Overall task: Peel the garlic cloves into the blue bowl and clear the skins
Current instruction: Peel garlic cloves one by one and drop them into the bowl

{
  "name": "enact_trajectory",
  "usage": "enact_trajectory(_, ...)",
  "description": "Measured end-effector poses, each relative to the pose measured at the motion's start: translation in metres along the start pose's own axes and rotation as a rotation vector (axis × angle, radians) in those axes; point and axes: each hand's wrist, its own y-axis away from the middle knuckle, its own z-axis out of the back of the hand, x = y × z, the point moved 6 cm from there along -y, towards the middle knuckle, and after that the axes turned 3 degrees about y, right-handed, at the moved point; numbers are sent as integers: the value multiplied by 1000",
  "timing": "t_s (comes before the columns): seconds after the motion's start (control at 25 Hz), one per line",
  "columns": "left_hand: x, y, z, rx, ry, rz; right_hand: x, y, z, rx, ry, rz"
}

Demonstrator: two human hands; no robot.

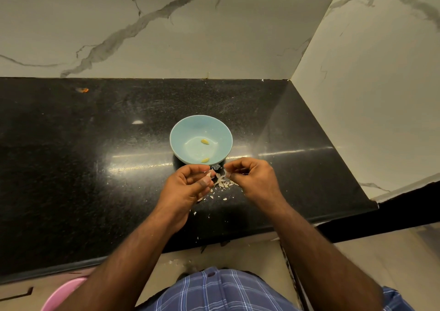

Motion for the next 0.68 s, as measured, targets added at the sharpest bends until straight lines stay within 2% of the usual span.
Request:
enact_trajectory(0.16, -1, -6, 0, -11, -36, -22, 5, -2, 2, -14, 147, 89)
enact_trajectory(0.36, -10, -8, -9, 38, 26, -57, 18, 2, -15, 191, 172, 181)
enact_trajectory(0.48, -12, -11, -7, -1, 62, -45, 15, -2, -15, 116, 145, 145)
enact_trajectory(0.6, -4, -10, -10, -26, 204, 43, 12, -6, -15, 71, 48, 118)
enact_trajectory(0.68, 1, -8, -17, -8, 213, 105, 8, -7, -14, 61, 40, 102)
